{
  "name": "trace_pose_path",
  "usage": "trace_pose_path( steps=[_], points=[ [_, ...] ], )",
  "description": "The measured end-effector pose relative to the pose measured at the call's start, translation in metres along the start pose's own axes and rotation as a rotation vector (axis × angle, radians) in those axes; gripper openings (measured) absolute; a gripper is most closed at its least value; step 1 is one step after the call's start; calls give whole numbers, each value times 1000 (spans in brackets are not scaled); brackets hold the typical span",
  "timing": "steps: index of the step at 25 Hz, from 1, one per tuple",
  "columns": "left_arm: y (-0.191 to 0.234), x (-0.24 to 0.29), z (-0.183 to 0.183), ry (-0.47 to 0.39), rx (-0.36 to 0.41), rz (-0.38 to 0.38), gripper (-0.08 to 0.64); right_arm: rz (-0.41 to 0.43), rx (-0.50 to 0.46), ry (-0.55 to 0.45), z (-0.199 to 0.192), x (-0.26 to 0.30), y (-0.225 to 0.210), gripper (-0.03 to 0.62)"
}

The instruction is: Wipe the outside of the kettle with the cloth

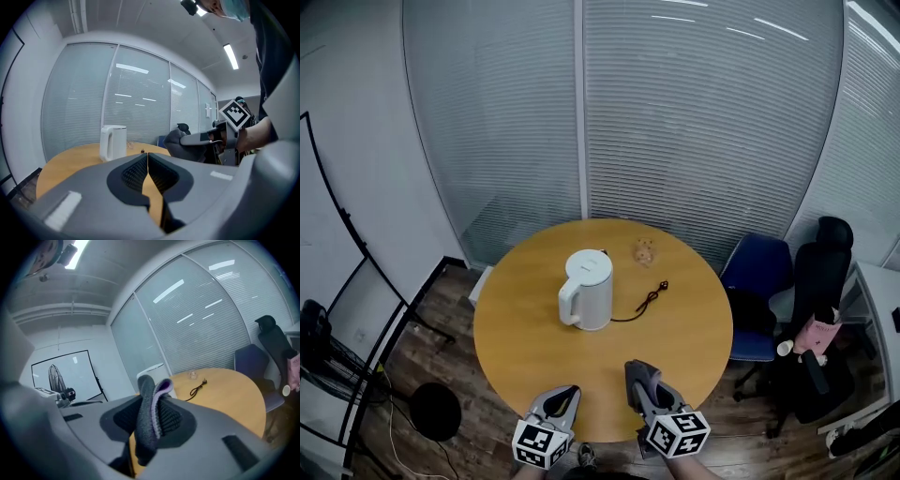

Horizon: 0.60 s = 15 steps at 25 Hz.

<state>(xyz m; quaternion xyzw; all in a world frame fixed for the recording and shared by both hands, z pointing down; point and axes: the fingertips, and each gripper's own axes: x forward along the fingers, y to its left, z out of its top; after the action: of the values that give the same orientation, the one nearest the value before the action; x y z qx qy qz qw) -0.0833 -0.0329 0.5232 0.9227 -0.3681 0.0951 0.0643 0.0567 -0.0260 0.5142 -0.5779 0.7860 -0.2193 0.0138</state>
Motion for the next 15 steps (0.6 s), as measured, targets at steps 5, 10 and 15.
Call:
trace_pose_path(
  steps=[5,10,15],
  points=[
    [39,25,6,-3,3,-48,11,-43,10,-16,9,41,-1,87],
    [75,49,12,-6,17,-87,11,-90,21,-43,19,74,-4,87],
    [108,73,19,-11,40,-71,12,-114,27,-71,32,101,-10,87]
  ],
)
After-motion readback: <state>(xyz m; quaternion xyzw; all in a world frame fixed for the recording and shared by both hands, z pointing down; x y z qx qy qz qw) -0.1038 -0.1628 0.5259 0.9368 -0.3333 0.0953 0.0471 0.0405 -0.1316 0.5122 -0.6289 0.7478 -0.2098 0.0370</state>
